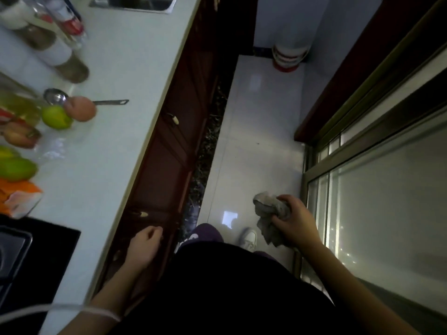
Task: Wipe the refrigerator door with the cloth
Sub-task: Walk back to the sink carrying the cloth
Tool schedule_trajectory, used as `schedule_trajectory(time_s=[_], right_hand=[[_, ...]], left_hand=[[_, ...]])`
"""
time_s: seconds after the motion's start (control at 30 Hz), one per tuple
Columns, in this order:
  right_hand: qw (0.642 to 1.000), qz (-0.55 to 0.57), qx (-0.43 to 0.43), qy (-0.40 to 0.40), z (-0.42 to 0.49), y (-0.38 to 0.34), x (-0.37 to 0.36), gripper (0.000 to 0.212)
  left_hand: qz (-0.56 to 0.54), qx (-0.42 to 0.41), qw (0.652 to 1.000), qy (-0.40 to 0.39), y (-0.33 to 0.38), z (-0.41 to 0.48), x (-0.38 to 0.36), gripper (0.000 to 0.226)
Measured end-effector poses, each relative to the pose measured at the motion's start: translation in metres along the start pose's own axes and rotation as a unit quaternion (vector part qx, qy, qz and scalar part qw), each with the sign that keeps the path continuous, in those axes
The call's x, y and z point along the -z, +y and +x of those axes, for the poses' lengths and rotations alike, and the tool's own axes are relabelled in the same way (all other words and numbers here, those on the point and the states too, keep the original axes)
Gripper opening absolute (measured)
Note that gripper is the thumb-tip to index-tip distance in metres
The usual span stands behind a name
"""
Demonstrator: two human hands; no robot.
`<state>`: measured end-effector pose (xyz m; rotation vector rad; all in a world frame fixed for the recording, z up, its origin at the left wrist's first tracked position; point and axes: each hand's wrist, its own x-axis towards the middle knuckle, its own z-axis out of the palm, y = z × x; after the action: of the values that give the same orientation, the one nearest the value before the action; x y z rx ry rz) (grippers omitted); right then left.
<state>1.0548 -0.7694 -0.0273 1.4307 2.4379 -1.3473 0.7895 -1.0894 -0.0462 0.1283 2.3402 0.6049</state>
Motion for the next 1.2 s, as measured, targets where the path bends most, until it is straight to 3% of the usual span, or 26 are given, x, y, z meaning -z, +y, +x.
schedule_trajectory(time_s=[0.23,0.4,0.63,0.87,1.2], right_hand=[[0.999,0.025,0.032,0.025,0.107,-0.036,0.041,0.042],[0.997,0.024,-0.049,0.046,0.166,-0.045,0.072,0.043],[0.985,0.015,-0.106,0.132,0.244,-0.060,0.119,0.049],[0.982,0.043,-0.130,0.132,0.354,-0.063,0.157,0.048],[0.997,0.022,-0.049,0.047,0.572,-0.111,0.232,0.049]], left_hand=[[0.011,0.007,1.000,-0.020,0.085,0.070,0.001,0.035],[0.023,0.007,0.998,-0.053,0.150,0.148,-0.007,0.037],[0.129,-0.101,0.977,-0.138,0.311,0.251,-0.004,0.032],[0.108,-0.168,0.969,-0.143,0.466,0.329,-0.015,0.027],[0.123,-0.054,0.989,-0.069,0.527,0.410,-0.011,0.034]])
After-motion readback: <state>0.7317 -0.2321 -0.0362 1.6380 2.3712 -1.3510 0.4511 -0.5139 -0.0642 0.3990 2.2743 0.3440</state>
